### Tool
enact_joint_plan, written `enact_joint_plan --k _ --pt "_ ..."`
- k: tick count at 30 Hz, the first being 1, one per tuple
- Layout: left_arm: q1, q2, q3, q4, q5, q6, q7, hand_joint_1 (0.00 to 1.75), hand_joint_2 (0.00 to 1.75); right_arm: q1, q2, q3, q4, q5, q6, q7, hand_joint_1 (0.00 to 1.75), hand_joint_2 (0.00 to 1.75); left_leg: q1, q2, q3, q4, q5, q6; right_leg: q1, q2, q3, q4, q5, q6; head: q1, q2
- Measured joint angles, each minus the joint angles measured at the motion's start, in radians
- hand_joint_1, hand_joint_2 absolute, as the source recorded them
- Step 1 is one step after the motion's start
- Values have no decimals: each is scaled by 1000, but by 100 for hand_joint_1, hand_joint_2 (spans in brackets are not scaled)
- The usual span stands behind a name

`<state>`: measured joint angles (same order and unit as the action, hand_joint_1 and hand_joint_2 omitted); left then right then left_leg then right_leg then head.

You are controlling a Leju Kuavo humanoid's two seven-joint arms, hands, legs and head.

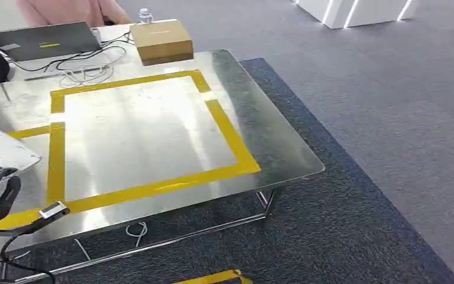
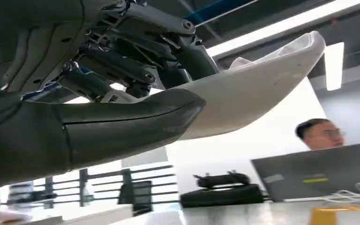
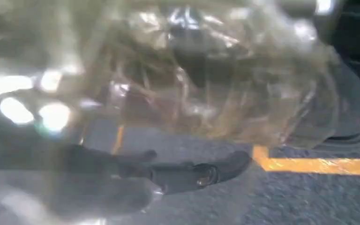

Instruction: Take the parts from the cabinet and place them on the table.

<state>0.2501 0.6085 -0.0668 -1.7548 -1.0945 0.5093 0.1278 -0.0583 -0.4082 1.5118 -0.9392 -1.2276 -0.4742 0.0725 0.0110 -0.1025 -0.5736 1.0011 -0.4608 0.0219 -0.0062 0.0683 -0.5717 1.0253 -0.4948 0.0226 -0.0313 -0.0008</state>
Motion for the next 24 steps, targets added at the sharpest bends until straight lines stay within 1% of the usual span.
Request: enact_joint_plan --k 1,2,4,5,6,7,8,9,10,11,12,13,14,15,16,17,19,20,21,22,23,24 --pt "-4 0 0 1 0 0 0 175 175 1 0 -1 1 1 0 0 0 0 -8 -11 -7 8 -3 -7 -9 28 14 -27 -10 -4 -2 0" --pt "-5 0 0 2 0 -1 0 175 175 1 0 -1 2 3 3 -3 0 0 0 -22 -13 6 2 -13 -4 16 21 -21 -12 -4 -2 0" --pt "-4 3 0 2 0 -3 0 175 175 0 0 -2 3 7 6 3 0 0 7 -47 -17 2 7 -29 3 -5 22 -21 -13 -14 -1 0" --pt "-4 8 0 2 0 -3 -1 175 175 0 1 -3 3 10 8 11 0 0 5 -55 -18 2 6 -35 -5 -20 28 -30 -9 -22 0 0" --pt "-1 7 -1 2 0 -3 -2 175 175 -3 2 -3 3 11 9 20 0 0 3 1 -21 17 -8 -39 -5 -34 31 -35 -6 -28 -3 0" --pt "-7 13 0 2 0 -4 -2 175 175 -3 2 -4 3 11 10 22 0 0 0 56 -46 68 -44 -45 -4 -48 32 -35 -9 -33 -10 0" --pt "-13 13 -1 3 0 -4 -2 175 175 -2 2 -4 3 11 11 22 0 0 2 79 -81 141 -84 -50 -2 -62 33 -35 -11 -36 -12 0" --pt "-12 12 -1 3 0 -5 -2 175 175 0 2 -4 3 11 11 22 0 0 4 90 -121 223 -120 -54 -1 -77 34 -35 -13 -39 -11 0" --pt "-9 11 -3 3 0 -6 -2 175 175 2 2 -4 4 11 11 22 0 0 5 92 -156 293 -144 -56 1 -93 33 -34 -15 -40 -12 0" --pt "-8 11 -3 5 0 -6 -2 175 175 3 2 -3 4 11 11 22 0 0 6 92 -166 311 -139 -57 1 -107 35 -34 -17 -40 -12 0" --pt "-8 11 -3 5 0 -6 -2 175 175 4 2 -3 4 11 11 25 0 0 7 94 -149 284 -108 -57 2 -123 37 -34 -19 -39 -11 0" --pt "-8 11 -3 5 0 -6 -2 175 175 3 2 -3 4 11 11 26 0 0 6 99 -114 217 -66 -54 3 -135 42 -34 -22 -37 -12 0" --pt "-8 12 -3 5 0 -5 -2 175 175 2 2 -3 4 11 11 26 0 0 5 114 -60 120 -20 -50 4 -149 48 -34 -27 -35 -12 0" --pt "-8 13 -2 5 0 -5 -2 175 175 2 2 -3 4 12 11 26 0 0 1 157 -8 29 9 -43 6 -161 56 -34 -31 -31 -12 0" --pt "-10 14 -2 5 0 -5 -2 175 175 1 2 -4 4 13 11 26 0 0 -13 194 3 8 -11 -32 16 -171 58 -32 -37 -24 -11 0" --pt "-10 14 -2 5 -1 -5 -2 175 175 0 2 -4 4 14 12 26 0 0 -11 173 -2 7 -7 -26 16 -181 60 -32 -39 -20 -9 0" --pt "-7 14 -3 5 -4 -6 -2 175 175 -2 2 -5 5 16 12 26 0 0 -13 150 -5 8 -8 -20 14 -204 67 -37 -43 -12 -9 0" --pt "-7 14 -3 5 -5 -6 -2 175 175 -3 2 -5 5 18 14 27 0 0 -10 135 -4 3 -5 -13 16 -217 73 -38 -47 -5 -10 0" --pt "-5 15 -3 5 -6 -6 -2 175 175 -4 2 -9 5 18 14 31 0 0 -2 126 1 -4 0 -7 10 -186 64 -27 -58 3 -10 0" --pt "-10 15 -3 5 -6 -6 -2 175 175 -4 2 -11 5 21 15 36 0 0 0 115 1 -4 1 -2 7 -124 46 16 -87 5 -4 0" --pt "-12 16 -4 5 -6 -6 -2 175 175 -3 2 -13 5 23 16 34 0 0 0 106 -1 -4 1 3 4 -89 9 91 -126 8 1 0" --pt "-11 15 -6 5 -6 -7 -2 175 175 -1 2 -14 5 26 16 32 0 0 0 94 -3 -4 1 5 3 -73 -42 190 -168 10 1 0"
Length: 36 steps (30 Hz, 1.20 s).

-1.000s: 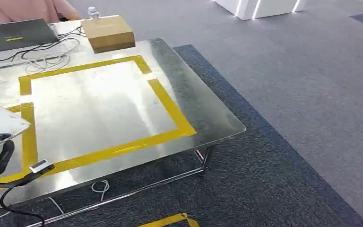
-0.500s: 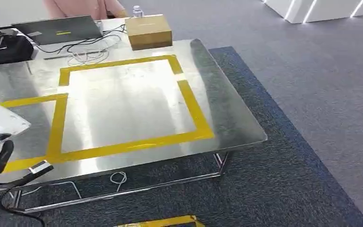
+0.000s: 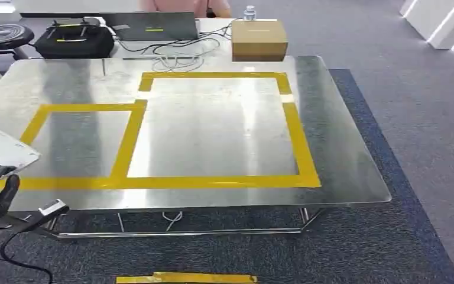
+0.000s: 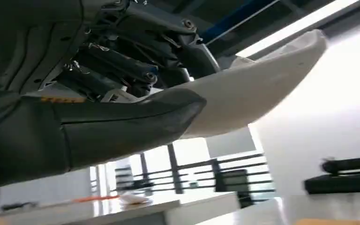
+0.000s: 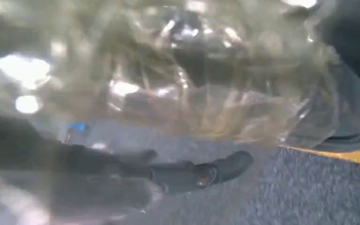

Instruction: Take the parts from the cabinet and place them on the table.

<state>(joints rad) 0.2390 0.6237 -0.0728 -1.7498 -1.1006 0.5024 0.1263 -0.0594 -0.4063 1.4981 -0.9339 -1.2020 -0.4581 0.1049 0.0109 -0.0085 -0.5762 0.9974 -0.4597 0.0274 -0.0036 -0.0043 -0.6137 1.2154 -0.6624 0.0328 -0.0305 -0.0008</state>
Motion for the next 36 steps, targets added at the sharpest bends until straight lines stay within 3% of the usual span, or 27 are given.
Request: enact_joint_plan --k 1,2,3,4,6,7,8,10,13,17,19,36 --pt "0 0 -2 0 0 0 0 175 175 4 0 -1 0 0 0 0 0 0 0 -2 -1 0 -1 2 0 4 -40 73 -23 1 0 0" --pt "0 -2 -3 0 -2 -2 0 175 175 7 0 -3 1 0 1 0 0 0 0 -14 0 0 -1 2 0 4 -64 108 -24 3 1 0" --pt "1 -2 -6 0 -3 -3 0 175 175 10 0 -5 1 -2 1 2 0 0 0 -23 2 0 -2 2 0 3 -64 93 4 3 0 0" --pt "1 -2 -7 0 -5 -3 0 175 175 11 0 -7 1 -4 1 3 0 0 0 -31 4 0 -3 0 -1 3 -42 30 52 3 2 0" --pt "1 -1 -16 0 -15 -5 -8 175 175 10 0 -14 2 -6 12 3 0 0 1 -41 11 2 -8 -8 -6 8 42 -165 155 -1 2 0" --pt "-1 0 -19 0 -21 -5 -16 175 175 9 0 -15 2 -7 19 3 0 0 -5 -43 10 5 -11 -14 -5 20 60 -204 146 -1 3 0" --pt "-6 1 -23 1 -24 -5 -24 175 175 8 0 -16 2 -9 30 1 0 0 -7 -46 5 10 -12 -17 -7 21 62 -215 147 -8 2 0" --pt "-18 8 -38 5 -37 -7 -47 175 175 9 2 -20 3 -10 57 0 0 0 -7 -46 3 12 -9 -1 -7 20 69 -218 153 -7 3 0" --pt "-51 17 -79 25 -32 -26 -85 175 175 9 5 -24 13 -10 100 6 0 0 -6 -46 9 3 -8 -3 -4 22 70 -217 152 -9 3 0" --pt "-88 24 -122 68 -6 -52 -108 175 175 8 12 -32 31 -7 128 6 0 0 -4 -46 10 -1 -6 -10 -1 22 70 -216 150 -18 3 0" --pt "-104 30 -144 93 -3 -53 -113 175 175 8 15 -32 42 -5 134 6 0 0 0 -46 10 -2 -7 -29 2 21 70 -215 149 -21 3 0" --pt "-194 36 -278 277 -5 -88 -122 175 175 7 51 -42 116 13 205 6 0 0 -5 -46 10 -1 -8 -32 -3 22 71 -216 149 -21 3 0"
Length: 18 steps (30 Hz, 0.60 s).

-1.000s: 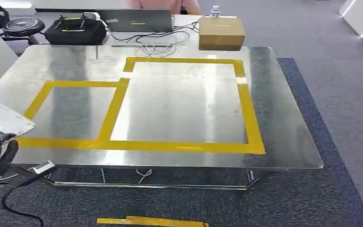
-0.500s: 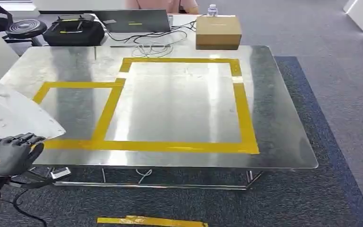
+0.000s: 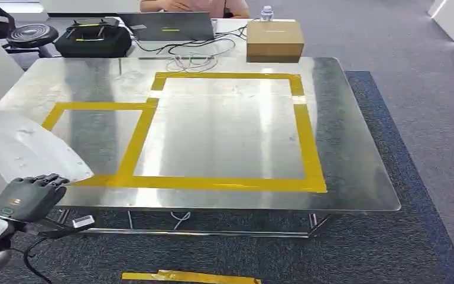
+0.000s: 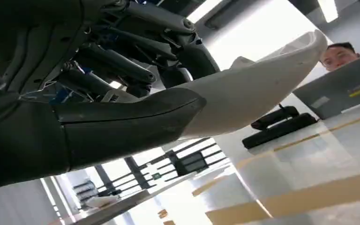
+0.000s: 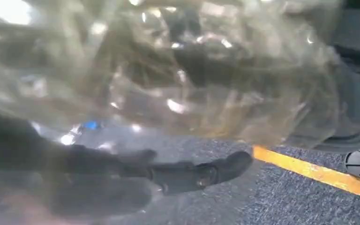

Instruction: Take the parts from the cabinet and place them on the table.

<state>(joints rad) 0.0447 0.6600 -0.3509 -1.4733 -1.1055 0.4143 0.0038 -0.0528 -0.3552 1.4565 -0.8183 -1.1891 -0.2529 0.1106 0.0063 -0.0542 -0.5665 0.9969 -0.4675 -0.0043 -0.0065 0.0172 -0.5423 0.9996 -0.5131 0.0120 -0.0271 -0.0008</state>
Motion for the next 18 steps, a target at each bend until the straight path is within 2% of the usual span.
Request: enact_joint_plan --k 7,18 --pt "-22 -3 -44 45 -2 -4 0 175 175 0 9 -6 18 8 17 0 0 0 0 0 0 0 0 0 0 0 0 0 0 0 0 0" --pt "-62 -35 -101 100 8 -43 14 175 175 1 21 -13 35 9 42 0 0 0 0 0 0 0 0 1 0 0 0 0 0 0 0 0"
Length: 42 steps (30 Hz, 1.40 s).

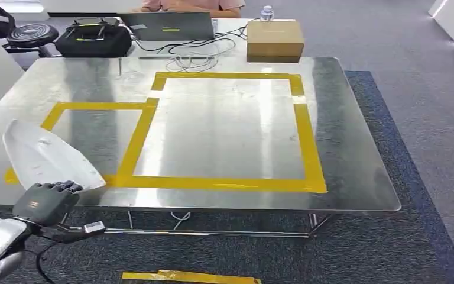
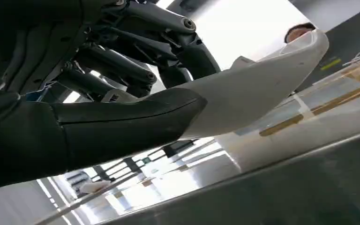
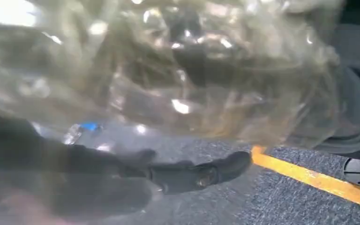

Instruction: Take the parts from the cabinet and place them on the table.

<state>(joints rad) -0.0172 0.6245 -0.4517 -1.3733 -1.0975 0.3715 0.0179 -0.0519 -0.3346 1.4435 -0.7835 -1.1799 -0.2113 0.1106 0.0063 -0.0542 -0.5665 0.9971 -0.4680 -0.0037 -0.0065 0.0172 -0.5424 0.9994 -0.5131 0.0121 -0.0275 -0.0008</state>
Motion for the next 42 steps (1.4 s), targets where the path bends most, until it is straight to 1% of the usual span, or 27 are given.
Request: enact_joint_plan --k 8,15,21,25,28,33,42 --pt "-20 -18 -19 13 7 -11 3 175 175 1 2 -1 4 0 3 0 0 0 0 0 0 0 0 0 0 0 0 0 0 0 0 0" --pt "-24 -28 -30 18 10 -6 0 175 175 2 4 -1 4 4 6 0 0 0 0 0 0 0 0 0 0 0 0 0 0 0 0 0" --pt "-35 -28 -51 19 -16 27 -41 175 175 2 5 0 6 13 25 0 0 0 0 0 0 0 0 0 0 0 0 0 0 0 0 0" --pt "-69 -35 -78 20 -14 34 -77 175 175 2 6 2 8 17 29 0 0 0 0 0 0 0 0 0 0 0 0 0 0 0 0 0" --pt "-95 -43 -106 20 -10 42 -92 175 175 1 7 3 10 18 32 0 0 0 -1 0 0 1 0 0 -1 0 0 0 1 1 0 0" --pt "-128 -51 -143 20 3 45 -97 175 175 0 7 3 13 23 36 0 0 0 -1 0 0 1 0 0 -1 0 0 0 1 1 0 0" --pt "-148 -51 -171 26 22 40 -84 175 175 0 11 3 22 25 37 0 0 0 -1 0 0 1 0 0 -1 0 0 0 1 1 0 0"
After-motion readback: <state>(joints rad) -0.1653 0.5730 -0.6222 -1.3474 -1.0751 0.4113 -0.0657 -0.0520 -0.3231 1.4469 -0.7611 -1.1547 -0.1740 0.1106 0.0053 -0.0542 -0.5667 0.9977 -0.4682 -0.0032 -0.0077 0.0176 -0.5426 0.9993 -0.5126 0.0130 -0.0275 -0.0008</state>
